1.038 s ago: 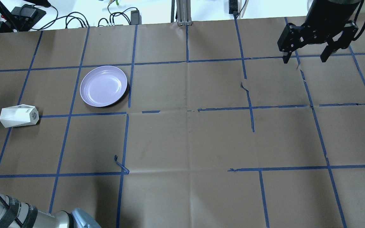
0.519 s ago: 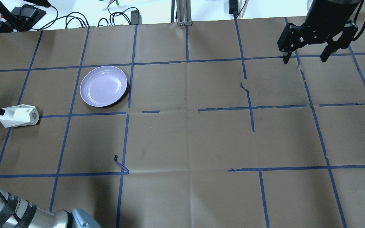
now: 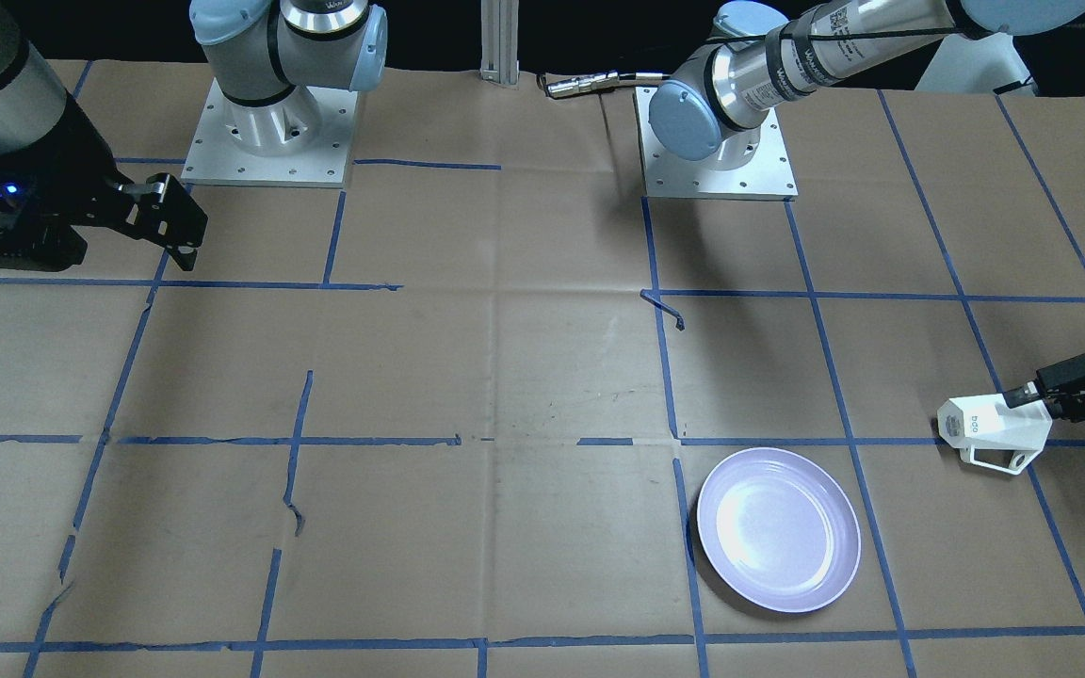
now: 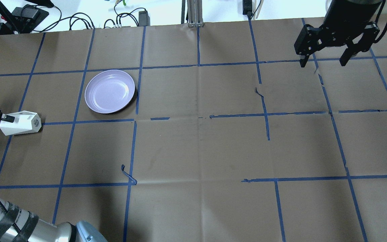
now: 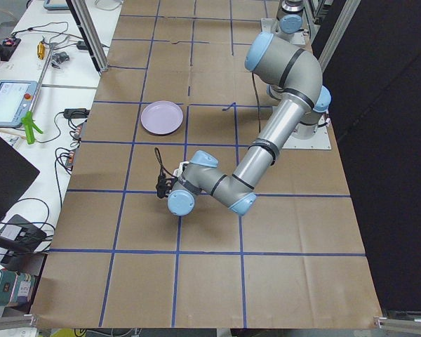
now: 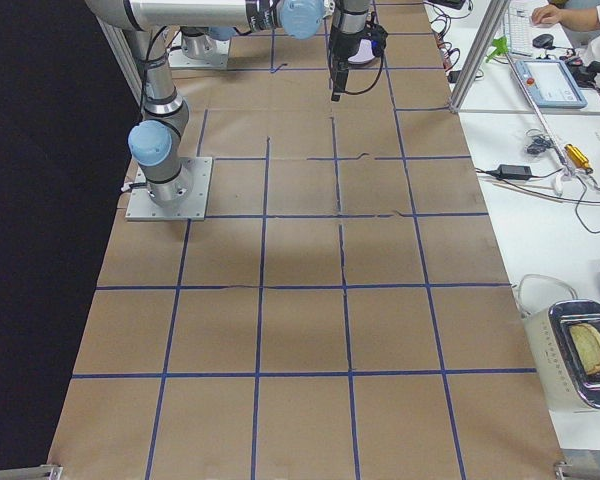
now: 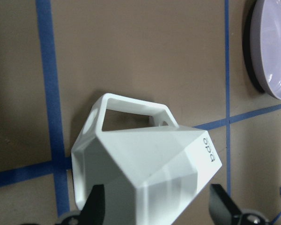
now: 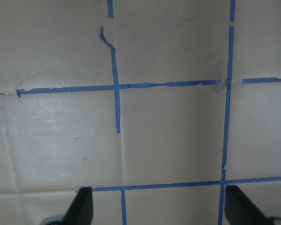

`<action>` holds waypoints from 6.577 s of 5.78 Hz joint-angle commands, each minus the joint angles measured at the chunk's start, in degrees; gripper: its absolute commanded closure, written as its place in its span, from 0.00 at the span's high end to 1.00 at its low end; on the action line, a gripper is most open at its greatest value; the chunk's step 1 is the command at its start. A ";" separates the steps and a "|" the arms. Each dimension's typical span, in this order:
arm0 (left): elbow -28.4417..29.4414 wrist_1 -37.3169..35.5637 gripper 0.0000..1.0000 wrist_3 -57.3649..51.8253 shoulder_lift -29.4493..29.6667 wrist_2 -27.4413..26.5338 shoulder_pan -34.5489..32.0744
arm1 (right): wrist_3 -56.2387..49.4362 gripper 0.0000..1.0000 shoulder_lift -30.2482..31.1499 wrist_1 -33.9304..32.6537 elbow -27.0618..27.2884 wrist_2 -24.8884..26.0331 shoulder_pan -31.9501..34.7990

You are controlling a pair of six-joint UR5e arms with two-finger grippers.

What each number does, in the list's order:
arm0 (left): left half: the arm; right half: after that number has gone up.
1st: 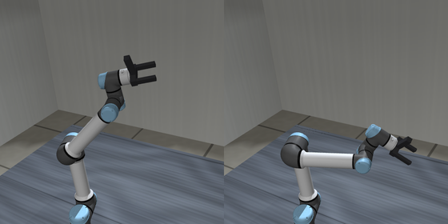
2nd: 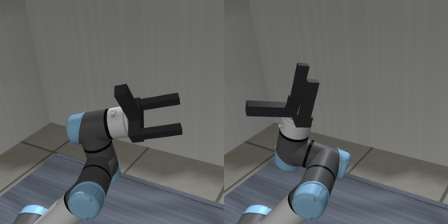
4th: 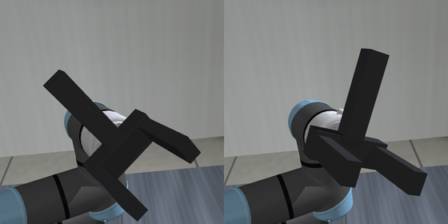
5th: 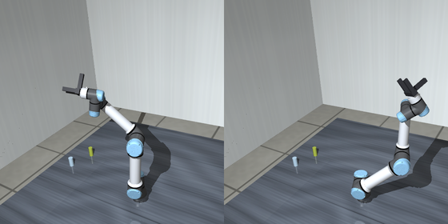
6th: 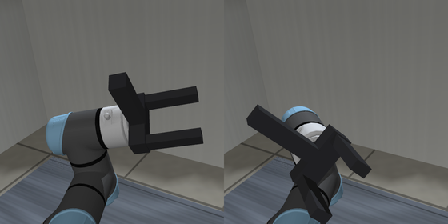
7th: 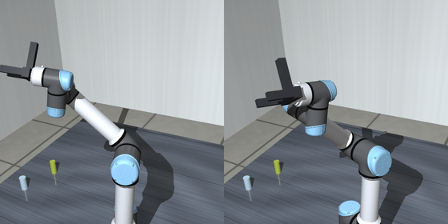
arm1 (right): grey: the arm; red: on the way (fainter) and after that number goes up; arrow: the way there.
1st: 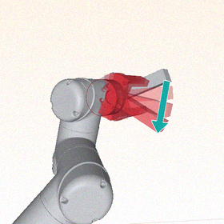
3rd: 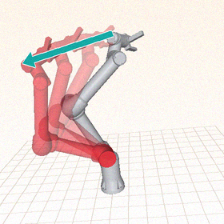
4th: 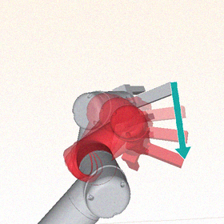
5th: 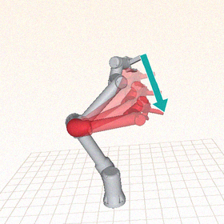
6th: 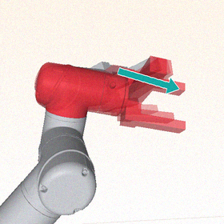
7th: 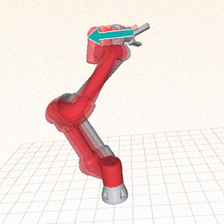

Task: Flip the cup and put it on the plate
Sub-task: 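Lift the mug with the left gripper and rotate it upright toward the plate, then lower the upright mug onto the lavender plate with the left gripper, then open the left gripper and raise it away from the mug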

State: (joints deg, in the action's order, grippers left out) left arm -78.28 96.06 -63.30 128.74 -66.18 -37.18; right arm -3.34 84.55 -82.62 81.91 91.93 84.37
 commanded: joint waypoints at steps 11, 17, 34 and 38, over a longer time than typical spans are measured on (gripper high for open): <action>-0.55 -4.11 0.00 22.29 -20.54 -11.67 -25.70 | 0.00 1.00 0.00 0.00 0.00 0.00 0.00; -5.98 -22.21 0.00 30.72 -13.00 -27.23 -48.69 | 0.00 1.00 0.00 0.00 0.00 0.00 0.00; -9.24 -5.90 0.98 59.87 -37.39 -23.12 -54.84 | 0.00 1.00 0.00 0.00 0.00 0.00 0.00; -12.60 -6.68 0.98 61.01 -40.06 -22.86 -53.87 | 0.00 1.00 0.00 0.00 0.00 0.00 0.00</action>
State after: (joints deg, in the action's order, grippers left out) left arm -90.85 89.45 -2.37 88.63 -89.04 -91.11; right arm -3.34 84.55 -82.62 81.91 91.93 84.38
